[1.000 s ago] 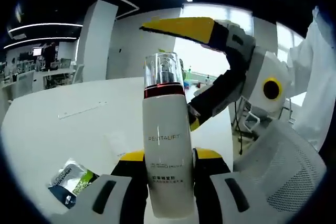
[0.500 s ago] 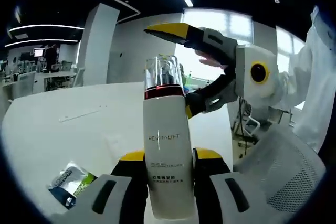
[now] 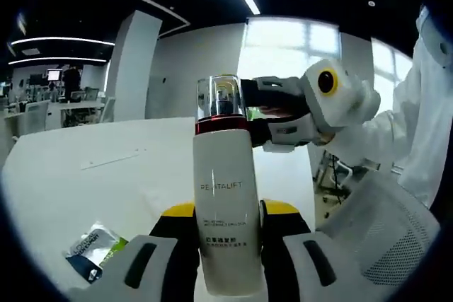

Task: Arrange the skincare products in the storage area until every visible bottle or jar stands upright without overlapping.

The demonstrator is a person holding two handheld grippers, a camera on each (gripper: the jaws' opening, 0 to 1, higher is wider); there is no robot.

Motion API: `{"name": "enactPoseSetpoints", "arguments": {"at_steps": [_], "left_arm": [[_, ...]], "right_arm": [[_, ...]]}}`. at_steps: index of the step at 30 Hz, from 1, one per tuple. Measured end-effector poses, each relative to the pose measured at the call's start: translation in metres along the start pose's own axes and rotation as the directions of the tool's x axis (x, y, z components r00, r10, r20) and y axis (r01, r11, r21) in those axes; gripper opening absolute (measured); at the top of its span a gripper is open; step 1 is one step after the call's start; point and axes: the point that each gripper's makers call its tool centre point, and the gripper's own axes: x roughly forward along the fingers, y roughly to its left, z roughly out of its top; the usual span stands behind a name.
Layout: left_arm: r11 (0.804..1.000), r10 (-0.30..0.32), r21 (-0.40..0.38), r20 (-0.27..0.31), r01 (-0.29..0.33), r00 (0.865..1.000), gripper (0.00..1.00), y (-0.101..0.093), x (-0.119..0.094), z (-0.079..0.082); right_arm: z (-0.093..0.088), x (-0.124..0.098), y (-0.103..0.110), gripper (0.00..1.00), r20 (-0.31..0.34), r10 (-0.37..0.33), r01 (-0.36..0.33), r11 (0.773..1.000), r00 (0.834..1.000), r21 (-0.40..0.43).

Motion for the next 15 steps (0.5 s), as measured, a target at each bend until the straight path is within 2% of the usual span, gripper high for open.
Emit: {"name": "enactPoseSetpoints", "arguments": {"at_steps": [1, 2, 3, 5, 6, 7, 8, 9, 10, 11, 12, 14, 15], "left_arm": [[1.000, 0.003, -0.001, 0.006, -0.003, 1.000, 0.28, 0.001, 0.000, 0.001], [1.000, 0.005, -0.004, 0.011, -0.005, 1.000, 0.28, 0.002, -0.001, 0.002], [1.000, 0.008, -0.015, 0.018, -0.008, 1.000, 0.28, 0.002, -0.001, 0.003], [1.000, 0.013, -0.028, 0.033, -0.012, 0.999, 0.28, 0.004, -0.001, 0.005], [0.999, 0.015, -0.033, 0.041, -0.014, 0.999, 0.28, 0.005, -0.002, 0.007], [0.999, 0.015, -0.035, 0.044, -0.013, 0.999, 0.28, 0.006, -0.003, 0.007], [0.999, 0.013, -0.043, 0.054, -0.011, 0.998, 0.28, 0.006, -0.003, 0.009], [0.999, 0.015, -0.050, 0.059, -0.012, 0.998, 0.28, 0.005, -0.002, 0.010], [0.998, 0.017, -0.057, 0.064, -0.013, 0.998, 0.28, 0.006, -0.003, 0.011], [0.998, 0.019, -0.059, 0.070, -0.014, 0.997, 0.28, 0.007, -0.003, 0.012], [0.998, 0.019, -0.062, 0.074, -0.014, 0.997, 0.28, 0.006, -0.003, 0.013], [0.998, 0.016, -0.068, 0.081, -0.010, 0.997, 0.28, 0.006, -0.003, 0.014], [0.998, 0.013, -0.070, 0.084, -0.008, 0.996, 0.28, 0.005, -0.003, 0.014]], "right_arm": [[-0.002, 0.000, 0.001, 0.16, -0.007, 0.003, -0.003, 0.999, 1.000, 0.040], [-0.006, 0.000, 0.006, 0.16, -0.018, 0.027, -0.024, 0.990, 0.999, 0.137], [-0.006, 0.001, 0.006, 0.15, -0.013, 0.022, -0.020, 0.983, 1.000, 0.185], [-0.010, 0.000, 0.012, 0.12, -0.002, 0.054, -0.050, 0.938, 0.999, 0.342], [-0.012, 0.000, 0.013, 0.12, 0.006, 0.051, -0.049, 0.903, 0.999, 0.426], [-0.012, -0.001, 0.012, 0.12, 0.026, 0.055, -0.060, 0.879, 0.998, 0.474], [-0.011, -0.001, 0.015, 0.11, 0.057, 0.078, -0.096, 0.840, 0.995, 0.535], [-0.018, -0.002, 0.012, 0.12, 0.041, 0.067, -0.079, 0.806, 0.997, 0.587], [-0.020, -0.002, 0.012, 0.12, 0.051, 0.074, -0.090, 0.782, 0.996, 0.617], [-0.017, -0.004, 0.019, 0.10, 0.081, 0.106, -0.133, 0.729, 0.991, 0.671], [-0.017, -0.005, 0.021, 0.09, 0.093, 0.110, -0.144, 0.689, 0.990, 0.711], [-0.013, -0.006, 0.023, 0.05, 0.144, 0.112, -0.182, 0.631, 0.983, 0.754], [-0.010, -0.008, 0.025, 0.04, 0.166, 0.103, -0.195, 0.567, 0.981, 0.800]]}}
